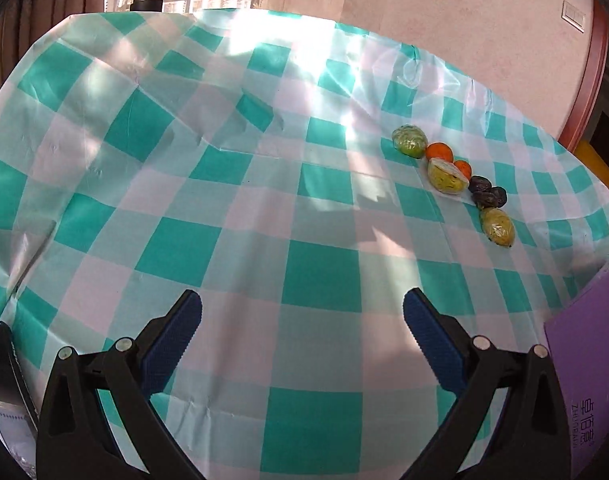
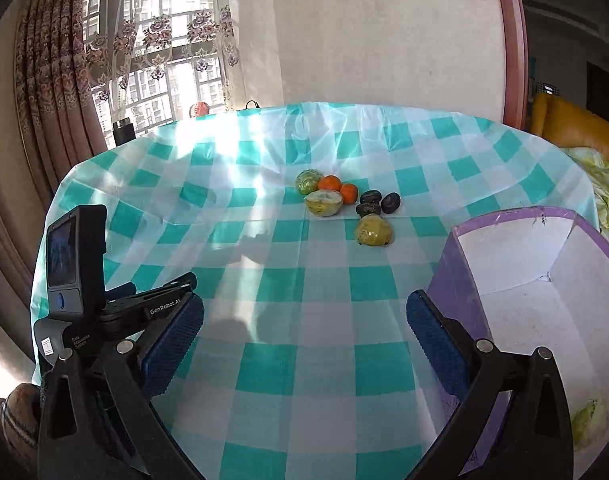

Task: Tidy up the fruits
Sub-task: 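Move both open tools back over the remaining fruit on the table, then grasp the bagged yellow fruit with the right tool while the left grasps the bagged melon half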

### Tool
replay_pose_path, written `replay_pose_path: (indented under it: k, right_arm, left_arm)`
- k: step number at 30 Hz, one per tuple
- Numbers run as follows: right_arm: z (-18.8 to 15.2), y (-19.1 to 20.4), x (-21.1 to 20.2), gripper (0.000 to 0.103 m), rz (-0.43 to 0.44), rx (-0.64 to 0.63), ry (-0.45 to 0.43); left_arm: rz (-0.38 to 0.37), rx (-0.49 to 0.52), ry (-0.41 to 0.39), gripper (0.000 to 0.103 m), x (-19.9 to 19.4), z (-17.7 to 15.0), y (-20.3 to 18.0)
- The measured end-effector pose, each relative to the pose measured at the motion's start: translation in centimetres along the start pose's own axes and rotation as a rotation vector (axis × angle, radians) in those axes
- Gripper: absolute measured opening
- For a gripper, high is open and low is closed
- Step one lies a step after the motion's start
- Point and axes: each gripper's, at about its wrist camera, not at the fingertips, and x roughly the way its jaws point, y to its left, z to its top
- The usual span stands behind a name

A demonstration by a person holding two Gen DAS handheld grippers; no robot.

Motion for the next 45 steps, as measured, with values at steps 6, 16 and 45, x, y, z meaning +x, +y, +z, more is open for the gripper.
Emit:
replay_pose_path:
  k: [6, 16, 45]
  right_arm:
    - [0.2, -0.9, 10.0, 0.098, -0.150, 0.025, 0.100]
    - [5.4, -3.7, 21.0, 0.097, -0.315, 0.127, 0.170]
    - [5.7, -9.7, 22.1, 0.057, -0.065, 0.429, 0.112]
  left_arm:
    - [0.017, 0.027, -0.026, 0.101, 1.0, -0.6, -0.4]
    - [-0.081, -0.066, 0.017, 0.101, 1.7, -0.7, 1.4]
    - [-0.015, 0.020, 0.137, 0.101, 5.4, 1.7, -1.2]
